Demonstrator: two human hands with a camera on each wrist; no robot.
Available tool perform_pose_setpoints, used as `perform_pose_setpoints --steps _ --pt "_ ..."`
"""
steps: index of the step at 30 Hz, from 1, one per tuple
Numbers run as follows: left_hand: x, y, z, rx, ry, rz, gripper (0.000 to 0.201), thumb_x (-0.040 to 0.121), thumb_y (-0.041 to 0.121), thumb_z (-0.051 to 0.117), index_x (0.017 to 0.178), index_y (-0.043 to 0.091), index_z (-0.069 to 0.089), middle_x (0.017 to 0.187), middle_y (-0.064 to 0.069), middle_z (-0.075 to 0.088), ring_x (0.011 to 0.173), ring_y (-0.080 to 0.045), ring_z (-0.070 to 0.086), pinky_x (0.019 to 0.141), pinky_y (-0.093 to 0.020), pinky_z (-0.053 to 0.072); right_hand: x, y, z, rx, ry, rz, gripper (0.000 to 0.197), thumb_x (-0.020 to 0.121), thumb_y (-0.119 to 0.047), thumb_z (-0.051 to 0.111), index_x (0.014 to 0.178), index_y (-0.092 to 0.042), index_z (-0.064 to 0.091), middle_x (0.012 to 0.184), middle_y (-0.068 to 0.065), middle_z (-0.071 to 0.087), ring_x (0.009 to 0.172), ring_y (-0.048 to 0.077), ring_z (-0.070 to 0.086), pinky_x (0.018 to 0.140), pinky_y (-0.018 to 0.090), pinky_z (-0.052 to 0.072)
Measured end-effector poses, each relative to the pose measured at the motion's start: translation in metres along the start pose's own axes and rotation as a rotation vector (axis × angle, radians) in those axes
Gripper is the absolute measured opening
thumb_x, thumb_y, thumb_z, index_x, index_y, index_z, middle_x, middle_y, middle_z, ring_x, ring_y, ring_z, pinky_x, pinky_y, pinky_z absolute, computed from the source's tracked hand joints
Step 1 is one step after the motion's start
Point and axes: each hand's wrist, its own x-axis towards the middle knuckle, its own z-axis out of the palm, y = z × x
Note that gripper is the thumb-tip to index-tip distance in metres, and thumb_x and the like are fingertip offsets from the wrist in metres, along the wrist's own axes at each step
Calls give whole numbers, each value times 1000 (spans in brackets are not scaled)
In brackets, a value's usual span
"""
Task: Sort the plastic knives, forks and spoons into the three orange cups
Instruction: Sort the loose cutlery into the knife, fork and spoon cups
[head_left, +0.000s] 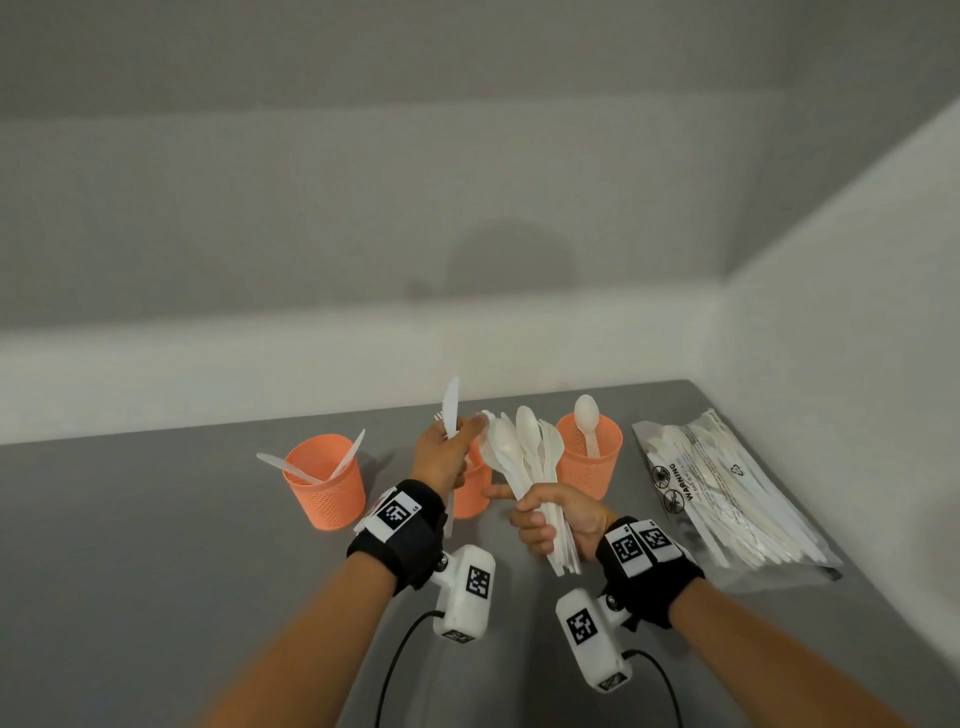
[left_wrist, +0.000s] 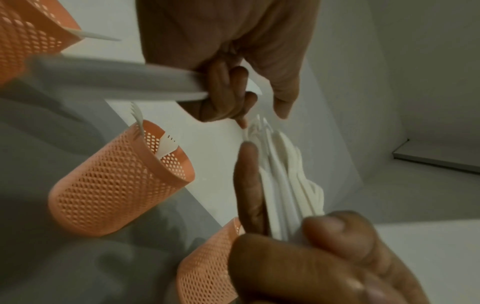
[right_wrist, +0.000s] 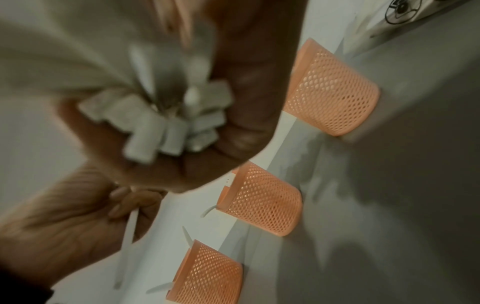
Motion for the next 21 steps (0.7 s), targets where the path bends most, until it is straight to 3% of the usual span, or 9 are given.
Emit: perform_pose_setpoints --steps 4,8,12,15,19,21 --pt "0 3 3 15 47 38 22 88 21 61 69 14 53 50 4 39 34 -4 35 32 -11 28 -1 0 4 -73 -14 7 41 76 -13 45 116 -16 54 47 -7 44 36 3 37 38 15 37" --pt "5 6 0 9 144 71 17 92 14 54 76 11 57 57 2 44 44 -6 43 39 -11 34 3 3 5 -54 201 -74 17 91 -14 49 107 -10 55 57 -3 57 39 4 45 40 16 40" --pt "9 2 -1 -5 204 104 15 96 16 47 90 6 58 63 -1 51 53 -12 46 42 -16 38 7 2 5 -34 335 -185 6 91 -16 53 93 -12 56 74 5 63 41 8 50 40 18 42" --pt "6 -5 0 -82 190 58 15 92 23 55 92 9 58 66 1 53 51 -10 45 44 -16 36 11 3 5 -75 430 -274 7 90 -14 56 94 -10 61 76 5 69 45 9 55 45 20 45" --pt "-6 -16 7 -113 78 -4 24 84 27 66 92 5 60 57 2 47 40 -3 44 50 -15 40 18 6 7 -109 494 -331 12 87 -14 62 98 -10 64 80 7 71 52 11 58 50 21 47" --pt "-9 -20 10 -112 65 17 21 83 23 68 79 6 57 57 -1 49 33 -1 47 41 -11 38 21 7 12 -146 482 -335 12 86 -14 63 97 -11 65 80 6 72 54 10 59 51 20 48"
